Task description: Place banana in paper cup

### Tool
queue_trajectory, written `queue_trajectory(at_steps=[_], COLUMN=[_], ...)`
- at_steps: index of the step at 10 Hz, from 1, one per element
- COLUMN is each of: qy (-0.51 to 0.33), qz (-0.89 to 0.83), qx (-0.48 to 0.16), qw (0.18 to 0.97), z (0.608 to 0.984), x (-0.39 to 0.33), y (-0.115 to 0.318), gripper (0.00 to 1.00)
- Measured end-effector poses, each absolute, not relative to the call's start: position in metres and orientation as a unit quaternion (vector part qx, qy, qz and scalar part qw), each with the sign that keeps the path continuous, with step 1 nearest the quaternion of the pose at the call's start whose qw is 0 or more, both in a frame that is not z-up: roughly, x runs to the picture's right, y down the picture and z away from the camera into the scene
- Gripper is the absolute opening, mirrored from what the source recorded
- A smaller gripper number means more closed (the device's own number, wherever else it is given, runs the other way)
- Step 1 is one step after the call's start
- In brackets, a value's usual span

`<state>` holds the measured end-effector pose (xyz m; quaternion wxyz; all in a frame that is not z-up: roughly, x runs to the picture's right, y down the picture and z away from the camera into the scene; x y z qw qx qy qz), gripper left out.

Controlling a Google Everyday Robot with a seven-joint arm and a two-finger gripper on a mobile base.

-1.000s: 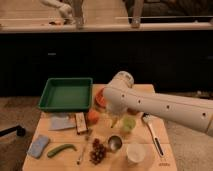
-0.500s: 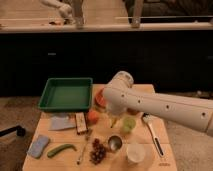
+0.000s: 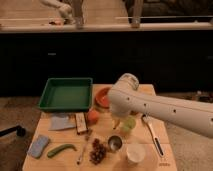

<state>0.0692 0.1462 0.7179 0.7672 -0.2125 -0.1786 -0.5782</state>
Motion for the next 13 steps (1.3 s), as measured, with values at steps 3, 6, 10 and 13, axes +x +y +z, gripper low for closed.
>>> queue_trajectory(at_steps=[3,6,10,13], qy=[-0.162,-0.142,-0.120,-0.112], qz=[-0.575,-0.571,-0.568,-0.565], qx=[-0.202,-0.191,-0.176,-0.172], qw=[0.776,0.786,0.795,0.799], z=[0.705,0.691,0.678,0.674], x=[0.083,0.101,0.117,0.124], y=[0.154,0.166,0.179,0.188], gripper=[0.00,0.00,0.00,0.00])
